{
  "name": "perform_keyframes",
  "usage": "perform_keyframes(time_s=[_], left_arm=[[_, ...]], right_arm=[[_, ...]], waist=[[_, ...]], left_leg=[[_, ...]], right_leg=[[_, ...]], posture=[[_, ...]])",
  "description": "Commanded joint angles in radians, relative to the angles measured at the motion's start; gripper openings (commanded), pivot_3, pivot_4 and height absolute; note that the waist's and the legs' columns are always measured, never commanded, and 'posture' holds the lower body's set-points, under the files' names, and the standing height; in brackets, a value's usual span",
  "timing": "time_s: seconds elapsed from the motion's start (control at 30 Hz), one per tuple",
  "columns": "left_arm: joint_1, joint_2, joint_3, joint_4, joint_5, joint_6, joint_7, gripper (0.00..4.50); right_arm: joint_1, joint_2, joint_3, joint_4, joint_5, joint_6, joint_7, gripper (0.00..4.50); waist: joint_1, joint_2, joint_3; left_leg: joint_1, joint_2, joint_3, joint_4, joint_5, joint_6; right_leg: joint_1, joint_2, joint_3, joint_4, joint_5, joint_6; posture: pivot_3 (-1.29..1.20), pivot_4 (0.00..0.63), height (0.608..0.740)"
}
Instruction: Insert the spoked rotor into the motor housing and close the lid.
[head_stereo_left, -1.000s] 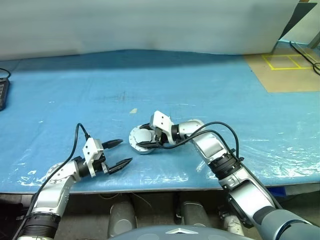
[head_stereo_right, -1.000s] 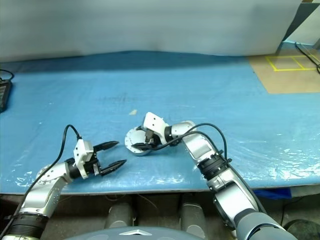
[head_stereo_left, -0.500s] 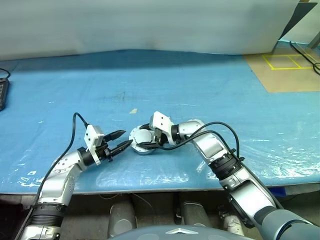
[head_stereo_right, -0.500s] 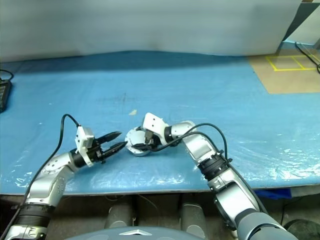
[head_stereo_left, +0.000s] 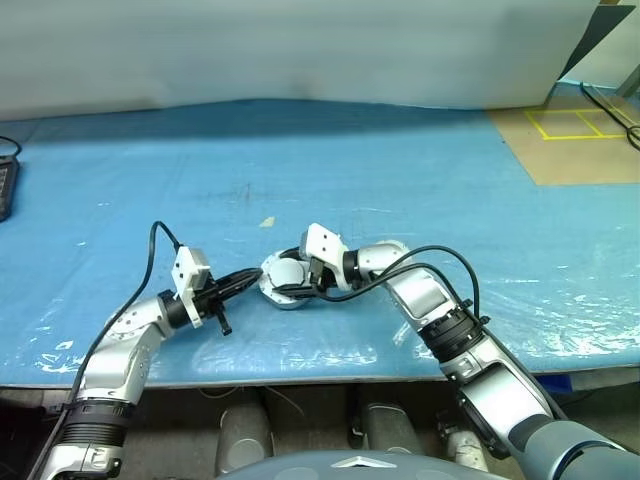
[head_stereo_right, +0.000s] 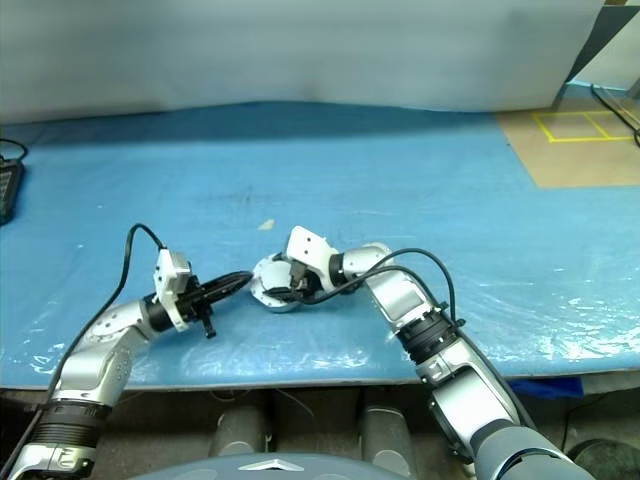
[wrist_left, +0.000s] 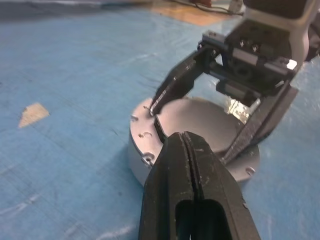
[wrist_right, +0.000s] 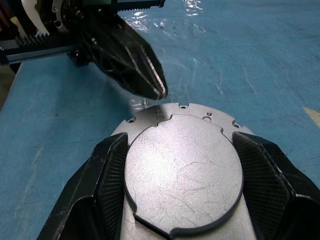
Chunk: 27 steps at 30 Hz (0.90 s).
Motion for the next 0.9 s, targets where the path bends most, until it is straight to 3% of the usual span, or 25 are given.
perform_keyframes(time_s=[0.03,0.9], left_arm=[[0.021,0.020,-0.023,-0.018,0.022,0.008,-0.025,0.02],[-0.019,-0.024,-0.062,0.044,0.105,-0.041,0.027,0.02]], right_arm=[[0.017,-0.035,0.002,0.054,-0.046,0.027,-0.026,2.96],[0.036,-0.052,-0.034,-0.007,0.017,0.036,0.023,2.96]], waist=[[0.000,0.000,0.000],[0.005,0.002,-0.004]], left_leg=[[0.000,0.000,0.000,0.000,0.000,0.000],[-0.005,-0.002,0.000,-0.005,0.000,0.000]], right_leg=[[0.000,0.000,0.000,0.000,0.000,0.000],[0.003,0.000,0.000,-0.014,0.000,0.000]], posture=[[0.00,0.150,0.740],[0.00,0.150,0.740]])
